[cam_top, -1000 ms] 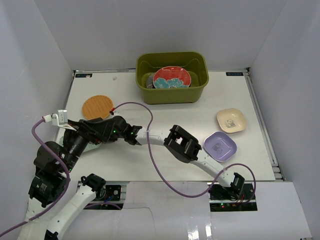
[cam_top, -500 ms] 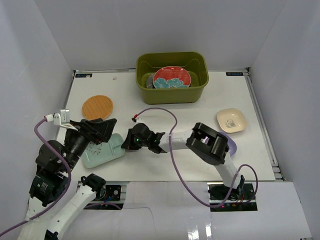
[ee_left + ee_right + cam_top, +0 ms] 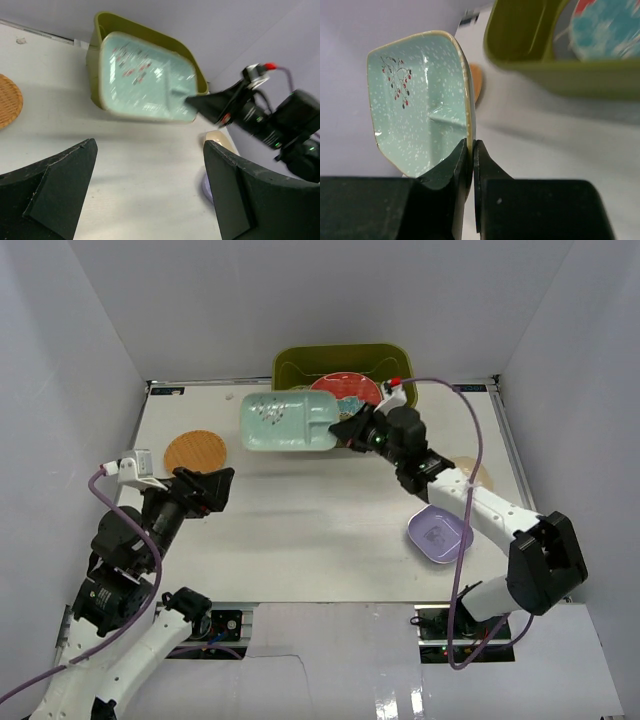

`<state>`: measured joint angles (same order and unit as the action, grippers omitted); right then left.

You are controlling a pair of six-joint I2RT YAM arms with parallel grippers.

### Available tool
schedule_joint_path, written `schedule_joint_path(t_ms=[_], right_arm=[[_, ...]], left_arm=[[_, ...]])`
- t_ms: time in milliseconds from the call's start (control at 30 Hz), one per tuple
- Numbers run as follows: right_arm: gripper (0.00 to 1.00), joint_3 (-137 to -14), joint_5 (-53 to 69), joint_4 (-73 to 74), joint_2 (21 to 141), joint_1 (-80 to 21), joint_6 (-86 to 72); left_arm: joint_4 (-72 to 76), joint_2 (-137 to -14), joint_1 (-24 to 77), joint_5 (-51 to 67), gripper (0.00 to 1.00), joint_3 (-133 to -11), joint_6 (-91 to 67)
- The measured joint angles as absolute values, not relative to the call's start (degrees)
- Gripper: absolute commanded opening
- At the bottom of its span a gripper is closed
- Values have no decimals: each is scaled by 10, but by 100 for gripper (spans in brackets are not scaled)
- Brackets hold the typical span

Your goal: Place the plates into the plastic bin on the countertop

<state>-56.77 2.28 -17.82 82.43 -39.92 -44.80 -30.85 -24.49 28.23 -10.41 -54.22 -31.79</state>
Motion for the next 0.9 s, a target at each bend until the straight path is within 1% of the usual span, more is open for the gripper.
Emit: schedule_joint_path(t_ms=[100,200,400,533,600,700,833,900], right_arm=[[8,-627,22,-153,824,-325,-421],[8,-700,24,-128,854,-271,-398],[8,-907,58,-62,1013,-196,-354],[8,-1011,88,-14,1121,-166,-334],[8,-1030,94,13,1159,-153,-325],[8,-1031,101,53,1185,-137,-318],[8,-1031,108,91,1197,-124,-310],[11,-1031,116,92,1197,-122,-309]], left_arm=[[-299,-259,282,-110,98,-529,-315],[-281,-279,282,-111,98,-512,-315],[-249,-333,282,-112,98,-469,-324],[-223,-384,282,-112,98,-456,-338],[-213,-420,282,-112,98,-456,-348],[-201,-470,282,-112,98,-456,-362],[-201,-521,279,-123,98,-456,-385],[-201,-533,272,-133,98,-456,-394]])
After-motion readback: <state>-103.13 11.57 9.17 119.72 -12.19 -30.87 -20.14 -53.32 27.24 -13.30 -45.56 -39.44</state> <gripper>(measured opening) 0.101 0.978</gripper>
